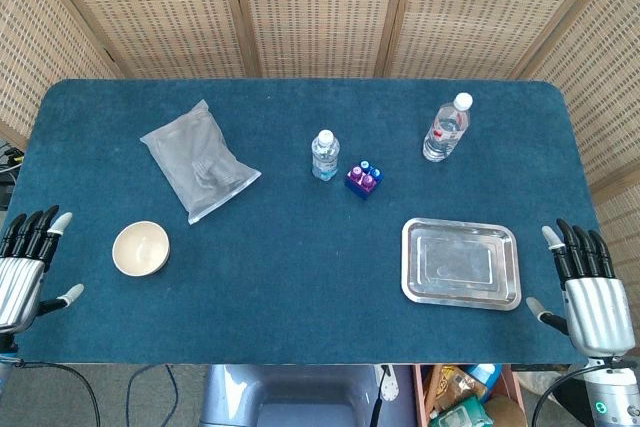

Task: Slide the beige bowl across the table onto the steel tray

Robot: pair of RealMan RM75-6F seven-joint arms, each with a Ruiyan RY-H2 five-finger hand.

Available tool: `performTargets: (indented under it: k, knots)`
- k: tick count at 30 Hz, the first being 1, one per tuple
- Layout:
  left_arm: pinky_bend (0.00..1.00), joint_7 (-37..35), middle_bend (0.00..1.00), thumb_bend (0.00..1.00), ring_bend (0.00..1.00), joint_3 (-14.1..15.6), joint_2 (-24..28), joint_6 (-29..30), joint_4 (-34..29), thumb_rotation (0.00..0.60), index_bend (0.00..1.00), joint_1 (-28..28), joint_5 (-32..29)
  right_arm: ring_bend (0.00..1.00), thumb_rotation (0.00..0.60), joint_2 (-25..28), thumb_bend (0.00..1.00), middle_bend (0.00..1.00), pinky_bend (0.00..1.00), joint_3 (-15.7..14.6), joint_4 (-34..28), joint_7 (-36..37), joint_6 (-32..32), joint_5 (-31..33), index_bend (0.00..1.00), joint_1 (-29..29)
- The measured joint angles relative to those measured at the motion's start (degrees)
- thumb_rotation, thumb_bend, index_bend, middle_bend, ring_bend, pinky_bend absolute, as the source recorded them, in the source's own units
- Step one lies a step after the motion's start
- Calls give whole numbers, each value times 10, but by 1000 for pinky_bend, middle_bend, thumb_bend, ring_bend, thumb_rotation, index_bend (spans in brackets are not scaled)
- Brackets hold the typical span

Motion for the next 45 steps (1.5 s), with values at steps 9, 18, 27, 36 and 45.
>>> performTargets:
  k: [9, 18, 27, 36, 45]
  knots:
    - [0, 2, 0, 0, 0, 1, -6, -19, 9, 600, 0, -6, -1, 0, 600, 1, 0, 0, 0, 0, -2, 1, -4, 2, 0, 0]
    - [0, -46, 0, 0, 0, 5, -45, -133, 89, 600, 82, -53, -18, 0, 600, 1, 0, 0, 0, -1, -3, 1, -7, 0, 0, 1]
    - [0, -79, 0, 137, 0, 11, -114, -213, 201, 600, 273, -89, -37, 0, 600, 4, 0, 0, 0, 1, -4, 9, -18, 10, 0, 4]
    - [0, -96, 0, 308, 0, 11, -168, -255, 274, 600, 404, -118, -46, 0, 600, 9, 0, 0, 0, 2, -6, 20, -25, 16, 0, 6]
    - [0, -87, 0, 380, 0, 8, -193, -263, 296, 600, 624, -134, -48, 0, 600, 10, 0, 0, 0, 2, -8, 25, -33, 22, 0, 8]
